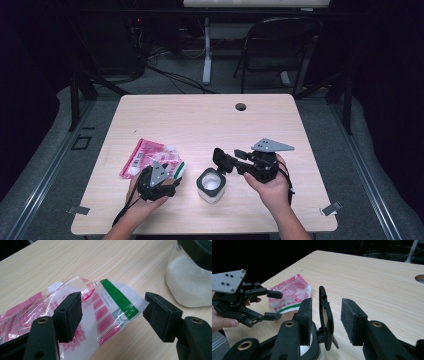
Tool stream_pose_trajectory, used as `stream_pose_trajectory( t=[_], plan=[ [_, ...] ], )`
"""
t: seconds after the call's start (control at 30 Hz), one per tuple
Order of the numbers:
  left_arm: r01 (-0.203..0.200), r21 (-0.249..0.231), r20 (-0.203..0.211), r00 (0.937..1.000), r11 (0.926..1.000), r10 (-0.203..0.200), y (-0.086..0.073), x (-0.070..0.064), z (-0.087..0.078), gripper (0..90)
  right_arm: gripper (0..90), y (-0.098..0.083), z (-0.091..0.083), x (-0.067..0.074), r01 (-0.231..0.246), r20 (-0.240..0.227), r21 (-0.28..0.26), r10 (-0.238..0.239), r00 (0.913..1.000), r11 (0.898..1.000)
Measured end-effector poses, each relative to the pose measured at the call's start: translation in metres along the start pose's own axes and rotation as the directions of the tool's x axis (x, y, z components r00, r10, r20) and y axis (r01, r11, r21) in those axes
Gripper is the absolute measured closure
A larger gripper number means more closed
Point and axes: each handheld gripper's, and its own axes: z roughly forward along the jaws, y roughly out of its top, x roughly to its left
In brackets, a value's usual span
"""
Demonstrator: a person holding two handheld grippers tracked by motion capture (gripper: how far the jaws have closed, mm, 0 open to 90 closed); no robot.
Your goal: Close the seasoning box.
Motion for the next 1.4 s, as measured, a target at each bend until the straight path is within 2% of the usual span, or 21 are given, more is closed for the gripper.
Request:
stream_pose_trajectory(
  t=[0.1, 0.23, 0.33, 0.5, 0.6, 0.73, 1.2, 1.4],
  plan=[
    [0.000, -0.010, 0.008, 1.0000, 1.0000, 0.000, 0.001, -0.002, -0.001, 31.6, 61.7, -0.002, 0.004, 0.001, 0.012, 0.005, 0.031, -0.013, 0.9999, 0.999],
    [0.003, -0.015, 0.020, 0.9998, 0.9999, -0.003, 0.003, -0.003, -0.002, 31.7, 68.6, -0.003, 0.007, 0.004, 0.018, 0.007, 0.047, -0.018, 0.9998, 0.999],
    [0.003, -0.015, 0.021, 0.9998, 0.9999, -0.003, 0.003, -0.003, -0.002, 31.7, 71.8, -0.003, 0.006, 0.008, 0.048, 0.020, 0.055, -0.049, 0.9986, 0.997],
    [0.008, -0.022, 0.017, 0.9998, 0.9997, -0.008, 0.004, -0.002, -0.002, 32.0, 75.3, -0.003, 0.008, 0.015, 0.081, -0.015, 0.057, -0.081, 0.9966, 0.995],
    [0.012, -0.025, 0.019, 0.9998, 0.9996, -0.011, 0.004, -0.001, -0.003, 32.0, 75.2, -0.005, 0.012, 0.021, 0.114, -0.042, 0.077, -0.111, 0.9929, 0.990],
    [0.023, -0.035, 0.025, 0.9995, 0.9991, -0.022, 0.005, 0.000, -0.003, 32.2, 73.0, -0.010, 0.019, 0.025, 0.128, -0.054, 0.109, -0.123, 0.9909, 0.986],
    [0.044, -0.044, 0.029, 0.9986, 0.9981, -0.043, 0.006, 0.003, -0.004, 32.5, 68.9, -0.013, 0.023, 0.032, 0.149, -0.081, 0.113, -0.140, 0.9868, 0.982],
    [0.034, -0.052, 0.024, 0.9992, 0.9981, -0.033, 0.006, 0.003, -0.006, 32.8, 66.2, -0.015, 0.025, 0.035, 0.153, -0.090, 0.125, -0.143, 0.9857, 0.980]
  ],
)
